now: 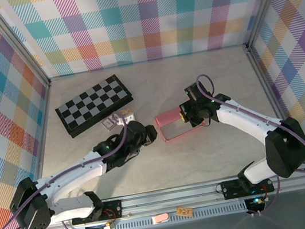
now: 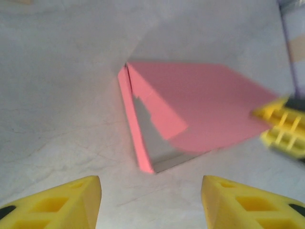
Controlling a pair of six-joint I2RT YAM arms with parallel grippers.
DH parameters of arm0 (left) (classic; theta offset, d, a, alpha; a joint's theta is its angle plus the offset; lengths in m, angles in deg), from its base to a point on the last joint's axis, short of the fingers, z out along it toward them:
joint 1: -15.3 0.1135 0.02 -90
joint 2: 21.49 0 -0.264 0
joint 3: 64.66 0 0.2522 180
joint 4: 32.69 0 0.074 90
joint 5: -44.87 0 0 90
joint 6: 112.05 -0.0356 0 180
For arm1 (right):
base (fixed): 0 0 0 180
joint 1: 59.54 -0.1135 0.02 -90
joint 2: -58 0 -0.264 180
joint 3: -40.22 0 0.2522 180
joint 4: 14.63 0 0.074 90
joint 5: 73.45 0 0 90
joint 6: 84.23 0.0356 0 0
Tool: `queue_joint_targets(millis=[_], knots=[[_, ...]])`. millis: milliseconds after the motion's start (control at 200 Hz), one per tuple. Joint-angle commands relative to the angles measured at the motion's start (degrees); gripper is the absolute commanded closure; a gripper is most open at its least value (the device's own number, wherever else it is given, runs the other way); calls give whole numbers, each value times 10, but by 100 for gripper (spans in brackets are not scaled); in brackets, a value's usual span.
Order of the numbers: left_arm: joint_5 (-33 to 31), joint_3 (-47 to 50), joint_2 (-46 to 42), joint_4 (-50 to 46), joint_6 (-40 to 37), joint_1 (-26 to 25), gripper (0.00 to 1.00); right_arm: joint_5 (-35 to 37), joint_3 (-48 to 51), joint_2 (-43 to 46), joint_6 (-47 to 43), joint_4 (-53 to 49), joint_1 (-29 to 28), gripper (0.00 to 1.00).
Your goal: Fold the paper box
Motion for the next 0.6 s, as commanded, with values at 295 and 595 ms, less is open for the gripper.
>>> queue_joint_targets(millis=[295, 595], knots=[[276, -74, 204, 118, 250, 157, 52, 6, 20, -10, 8, -48, -12, 100], [323, -98, 265, 183, 304, 151, 51, -9, 27, -19, 14, -33, -12, 100]])
